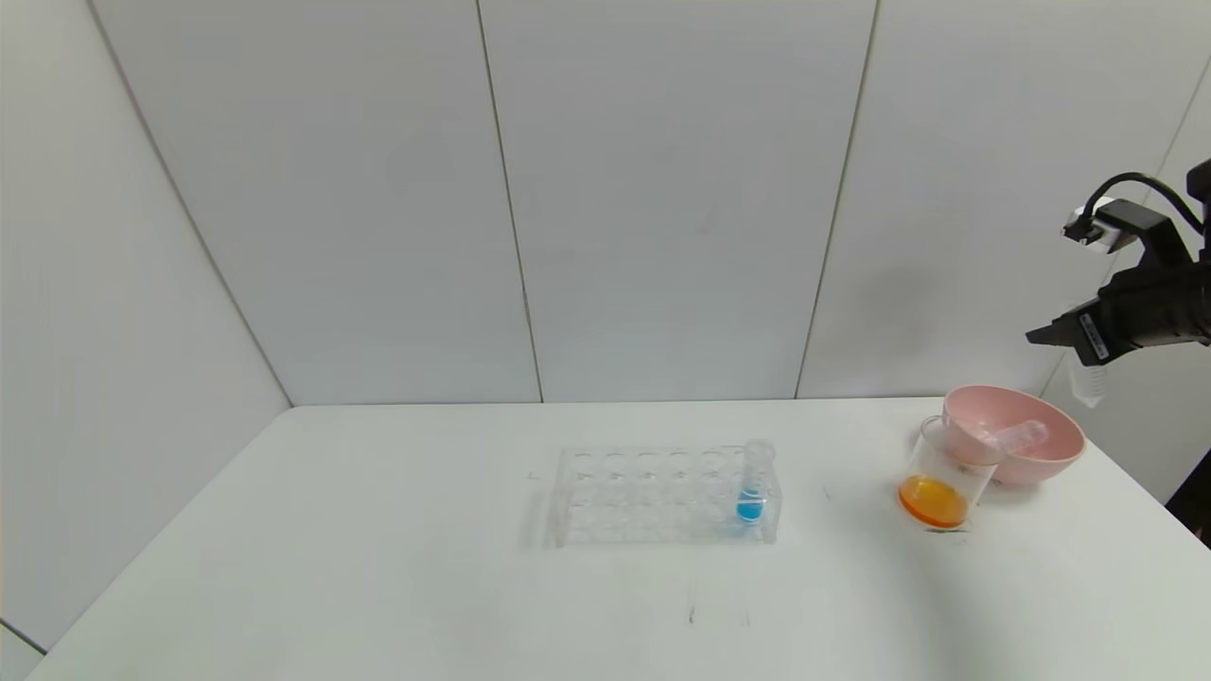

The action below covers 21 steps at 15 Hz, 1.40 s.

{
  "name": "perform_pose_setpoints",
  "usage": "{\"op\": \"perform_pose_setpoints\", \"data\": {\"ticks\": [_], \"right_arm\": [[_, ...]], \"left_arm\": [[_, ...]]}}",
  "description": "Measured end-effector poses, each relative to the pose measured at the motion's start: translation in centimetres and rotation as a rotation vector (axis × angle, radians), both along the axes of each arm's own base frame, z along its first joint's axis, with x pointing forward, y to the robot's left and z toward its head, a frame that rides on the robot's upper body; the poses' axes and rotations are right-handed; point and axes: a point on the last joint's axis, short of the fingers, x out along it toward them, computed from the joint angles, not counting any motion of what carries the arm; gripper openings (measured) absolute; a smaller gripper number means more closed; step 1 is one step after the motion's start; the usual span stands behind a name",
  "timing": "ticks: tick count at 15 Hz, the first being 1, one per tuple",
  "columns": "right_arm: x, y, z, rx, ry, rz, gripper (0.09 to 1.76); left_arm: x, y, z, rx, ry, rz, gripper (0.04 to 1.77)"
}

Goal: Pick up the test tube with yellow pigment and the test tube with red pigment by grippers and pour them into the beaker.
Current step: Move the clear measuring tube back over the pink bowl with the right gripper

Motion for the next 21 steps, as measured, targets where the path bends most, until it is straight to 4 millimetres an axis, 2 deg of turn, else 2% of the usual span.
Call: {"op": "perform_pose_setpoints", "data": {"ticks": [3, 5, 8, 11, 13, 21], "right_arm": [[-0.5, -0.7, -1.3, 0.083, -0.201, -0.089, 0.6], [-1.2, -0.8, -2.2, 0.174, -0.254, -0.161, 0.6], [-2.2, -0.8, -2.3, 0.275, -0.36, -0.263, 0.6], [-2.4, -0.9, -2.9, 0.293, -0.436, -0.341, 0.6], [-1.7, -1.0, -3.7, 0.324, -0.469, -0.393, 0.6], [1.8, -1.1, -8.8, 0.31, -0.434, -0.463, 0.6]], "left_arm": [[0.0, 0.0, 0.0, 0.0, 0.0, 0.0, 1.72], [0.0, 0.0, 0.0, 0.0, 0.0, 0.0, 1.72], [0.0, 0.0, 0.0, 0.0, 0.0, 0.0, 1.72], [0.0, 0.0, 0.0, 0.0, 0.0, 0.0, 1.72], [0.0, 0.0, 0.0, 0.0, 0.0, 0.0, 1.72], [0.0, 0.0, 0.0, 0.0, 0.0, 0.0, 1.72]]}}
